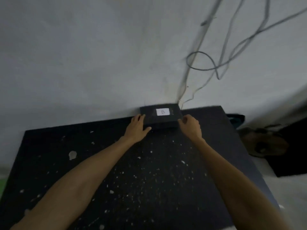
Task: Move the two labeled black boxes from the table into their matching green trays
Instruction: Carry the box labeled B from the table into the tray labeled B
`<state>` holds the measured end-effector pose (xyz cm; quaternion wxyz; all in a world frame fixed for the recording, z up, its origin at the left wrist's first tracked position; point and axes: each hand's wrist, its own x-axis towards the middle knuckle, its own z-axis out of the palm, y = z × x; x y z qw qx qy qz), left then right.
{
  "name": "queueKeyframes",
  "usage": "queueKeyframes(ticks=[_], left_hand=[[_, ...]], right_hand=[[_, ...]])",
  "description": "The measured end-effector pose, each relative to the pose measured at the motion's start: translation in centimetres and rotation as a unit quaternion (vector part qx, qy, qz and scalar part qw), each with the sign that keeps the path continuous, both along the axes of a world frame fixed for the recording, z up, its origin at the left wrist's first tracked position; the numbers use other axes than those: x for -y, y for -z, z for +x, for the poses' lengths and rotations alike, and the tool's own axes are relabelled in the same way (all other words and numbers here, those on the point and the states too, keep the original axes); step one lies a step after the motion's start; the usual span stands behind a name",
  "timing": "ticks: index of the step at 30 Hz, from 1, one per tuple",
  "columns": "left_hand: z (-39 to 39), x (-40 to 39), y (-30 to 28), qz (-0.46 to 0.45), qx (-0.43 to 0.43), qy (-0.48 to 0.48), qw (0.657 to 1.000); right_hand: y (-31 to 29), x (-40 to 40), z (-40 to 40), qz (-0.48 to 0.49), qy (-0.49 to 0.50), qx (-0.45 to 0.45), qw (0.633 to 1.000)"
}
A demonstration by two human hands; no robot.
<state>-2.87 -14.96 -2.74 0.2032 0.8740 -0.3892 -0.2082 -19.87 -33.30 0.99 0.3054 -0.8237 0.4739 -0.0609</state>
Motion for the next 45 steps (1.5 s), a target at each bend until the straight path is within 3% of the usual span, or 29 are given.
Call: queueKeyframes(ticks=[3, 7, 12, 15, 21, 26, 28, 30, 33, 45], left_hand=[[0.4, 3.5, 1.3, -0.007, -0.109, -0.149, 0.983], [1.2, 6.8, 3.1, -0.043, -0.209, -0.3, 0.93], [1.2, 8.3, 4.8, -0.081, -0.28, -0.372, 0.881], [0.3, 8.2, 4.7, -0.119, -0.297, -0.393, 0.862], [-2.3, 5.5, -0.4, -0.206, -0.185, -0.439, 0.855], [-2.9, 2.2, -8.6, -0.267, -0.135, -0.426, 0.854], [-6.0, -4.5, -16.4, -0.334, -0.082, -0.385, 0.856], [-5.7, -4.1, -18.5, -0.345, -0.067, -0.38, 0.856], [-9.3, -9.7, -23.7, -0.42, -0.024, -0.348, 0.838], [-12.5, -14.8, -31.3, -0.485, 0.061, -0.321, 0.811]], right_hand=[[2.4, 3.9, 2.4, 0.033, 0.031, 0.037, 0.998], [5.3, 7.6, 4.5, 0.115, 0.004, -0.002, 0.993], [7.7, 8.9, 6.2, 0.218, -0.023, -0.023, 0.975], [8.2, 7.8, 6.2, 0.2, 0.002, -0.008, 0.98], [3.9, 3.5, 5.0, 0.134, 0.027, 0.101, 0.986], [-3.3, -0.6, 4.3, 0.064, 0.031, 0.186, 0.98], [-11.1, -7.1, 0.6, 0.011, 0.037, 0.286, 0.957], [-13.4, -7.2, 0.9, 0.024, 0.043, 0.326, 0.944], [-18.7, -12.4, -2.5, 0.006, 0.014, 0.427, 0.904], [-26.6, -17.4, -5.2, 0.003, -0.031, 0.506, 0.862]])
